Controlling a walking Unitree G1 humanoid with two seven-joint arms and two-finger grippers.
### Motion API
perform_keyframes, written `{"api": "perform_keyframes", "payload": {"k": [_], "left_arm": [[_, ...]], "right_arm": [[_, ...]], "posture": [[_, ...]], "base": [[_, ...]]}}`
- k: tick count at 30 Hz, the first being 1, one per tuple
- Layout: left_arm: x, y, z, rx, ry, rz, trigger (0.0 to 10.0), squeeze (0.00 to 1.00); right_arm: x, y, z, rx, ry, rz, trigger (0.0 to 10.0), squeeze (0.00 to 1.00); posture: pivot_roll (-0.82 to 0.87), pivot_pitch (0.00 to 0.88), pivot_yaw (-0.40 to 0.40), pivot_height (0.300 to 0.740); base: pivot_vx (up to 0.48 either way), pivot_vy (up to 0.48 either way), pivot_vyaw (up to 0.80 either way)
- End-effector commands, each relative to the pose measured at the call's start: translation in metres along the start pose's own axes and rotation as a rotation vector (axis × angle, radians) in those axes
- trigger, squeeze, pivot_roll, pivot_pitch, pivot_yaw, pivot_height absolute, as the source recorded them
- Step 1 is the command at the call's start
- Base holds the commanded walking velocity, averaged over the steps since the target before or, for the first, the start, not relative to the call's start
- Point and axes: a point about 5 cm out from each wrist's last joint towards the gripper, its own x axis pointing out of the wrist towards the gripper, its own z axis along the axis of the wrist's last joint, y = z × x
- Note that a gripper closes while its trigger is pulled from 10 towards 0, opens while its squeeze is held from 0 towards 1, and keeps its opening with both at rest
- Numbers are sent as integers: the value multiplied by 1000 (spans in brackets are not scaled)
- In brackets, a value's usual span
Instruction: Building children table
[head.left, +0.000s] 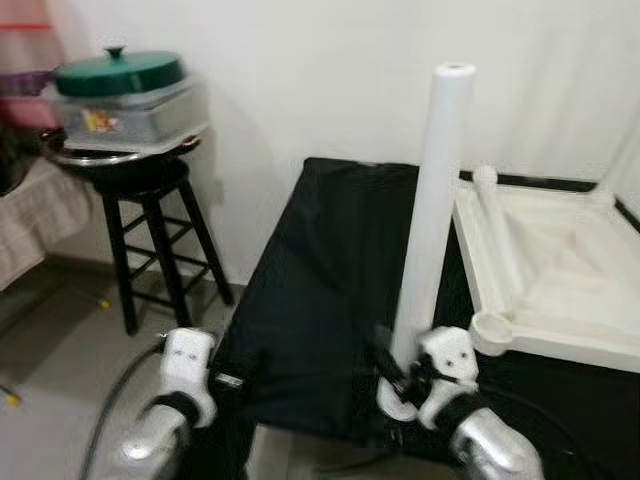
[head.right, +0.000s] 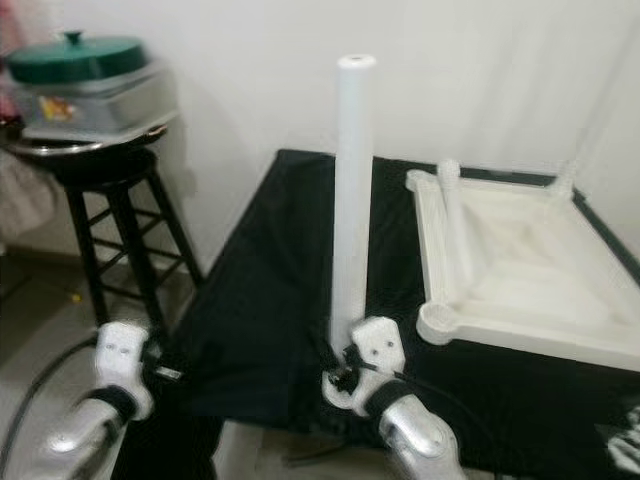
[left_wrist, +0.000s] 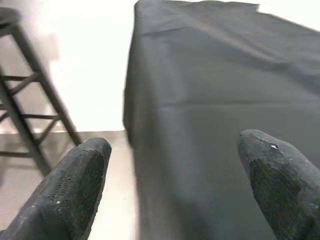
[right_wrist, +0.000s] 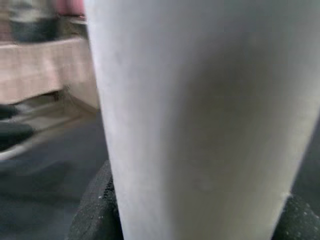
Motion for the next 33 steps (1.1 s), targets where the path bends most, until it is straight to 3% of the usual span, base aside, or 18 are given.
{"api": "perform_keyframes", "payload": {"k": [1, 14, 29, 33], "left_arm": [[3, -5, 1, 1, 1, -18, 10000, 0], [3, -3, 2, -11, -4, -15, 10000, 0], [3, 11, 0, 5, 26, 33, 10000, 0], [4, 11, -2, 3, 30, 34, 10000, 0]], "right_arm": [[-2, -5, -3, 0, 20, -18, 10000, 0], [-2, -8, -3, -2, 15, -39, 10000, 0], [-5, -32, -4, -21, 38, -149, 10000, 0], [-5, -30, -4, 4, 36, -124, 10000, 0]], "posture": [[-78, 0, -34, 740], [-80, 0, -32, 740], [-82, 0, -33, 740], [-84, 0, -33, 740]], "base": [[0, 0, 0], [0, 25, 0], [0, 0, 0], [0, 0, -800]]}}
